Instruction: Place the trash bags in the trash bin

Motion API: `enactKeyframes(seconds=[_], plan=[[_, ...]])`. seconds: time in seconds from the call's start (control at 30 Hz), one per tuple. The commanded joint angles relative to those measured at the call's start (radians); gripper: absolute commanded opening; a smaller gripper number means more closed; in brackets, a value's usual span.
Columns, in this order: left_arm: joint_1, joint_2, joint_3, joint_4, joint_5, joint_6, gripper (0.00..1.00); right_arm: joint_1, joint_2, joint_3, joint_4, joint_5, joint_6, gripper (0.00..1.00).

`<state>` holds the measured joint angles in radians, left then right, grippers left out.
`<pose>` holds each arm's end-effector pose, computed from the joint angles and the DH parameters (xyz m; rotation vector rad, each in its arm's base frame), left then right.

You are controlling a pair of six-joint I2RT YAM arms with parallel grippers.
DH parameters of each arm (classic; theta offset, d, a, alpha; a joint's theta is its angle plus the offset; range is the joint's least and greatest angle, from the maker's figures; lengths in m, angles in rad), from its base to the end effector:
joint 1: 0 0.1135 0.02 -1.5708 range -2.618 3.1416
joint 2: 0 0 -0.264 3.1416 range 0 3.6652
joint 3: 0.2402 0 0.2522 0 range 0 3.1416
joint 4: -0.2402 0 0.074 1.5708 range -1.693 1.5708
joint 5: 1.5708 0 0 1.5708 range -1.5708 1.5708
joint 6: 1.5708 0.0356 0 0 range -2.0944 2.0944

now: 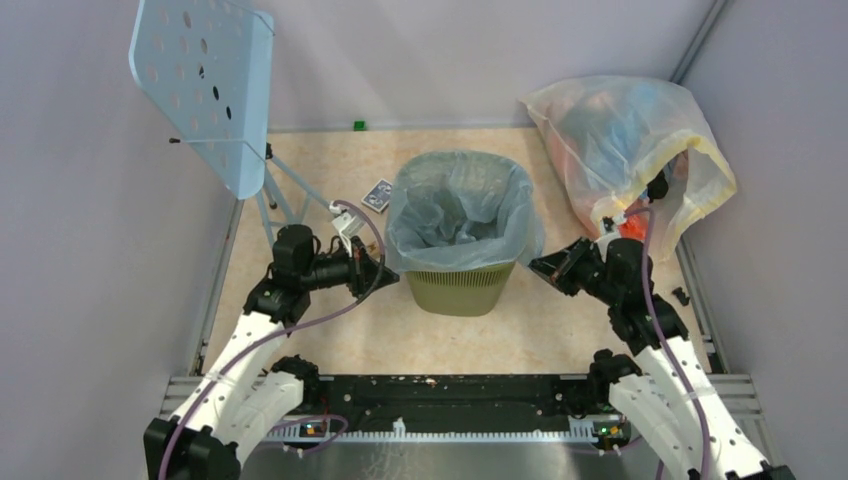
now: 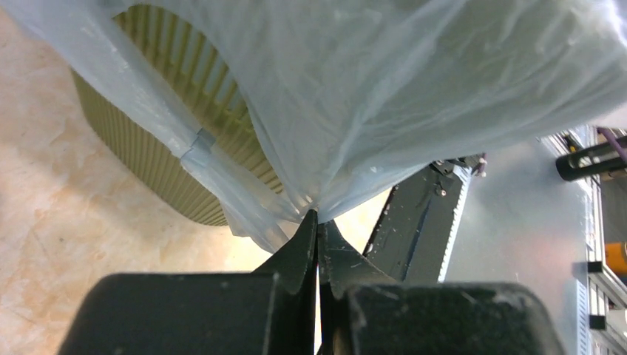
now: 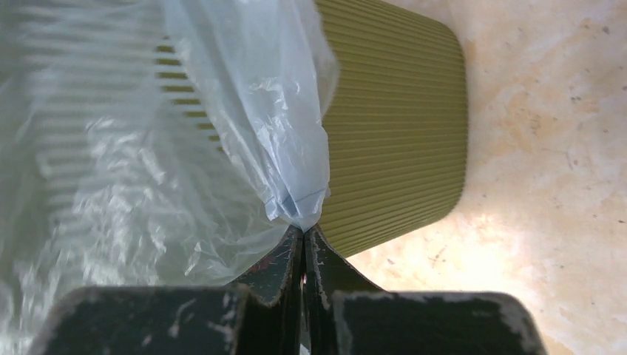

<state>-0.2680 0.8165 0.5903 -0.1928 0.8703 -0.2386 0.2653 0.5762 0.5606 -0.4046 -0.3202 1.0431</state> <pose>0.1663 -0.0739 0.2700 0.6120 1.9247 -1.1847 0.1350 0.0483 0.2695 0.6072 2.0757 1.1244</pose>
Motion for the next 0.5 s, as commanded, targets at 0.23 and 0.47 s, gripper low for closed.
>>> enactKeyframes(seconds=[0.23,0.47], plan=[[0.003,-0.109,-0.023,0.033,0.000,-0.035,0.00,-0.003,0.162,0.077,0.006,0.076,-0.128,0.00],[0.003,-0.020,-0.032,0.015,-0.144,-0.072,0.00,-0.003,0.172,0.055,-0.020,0.131,-0.168,0.00]])
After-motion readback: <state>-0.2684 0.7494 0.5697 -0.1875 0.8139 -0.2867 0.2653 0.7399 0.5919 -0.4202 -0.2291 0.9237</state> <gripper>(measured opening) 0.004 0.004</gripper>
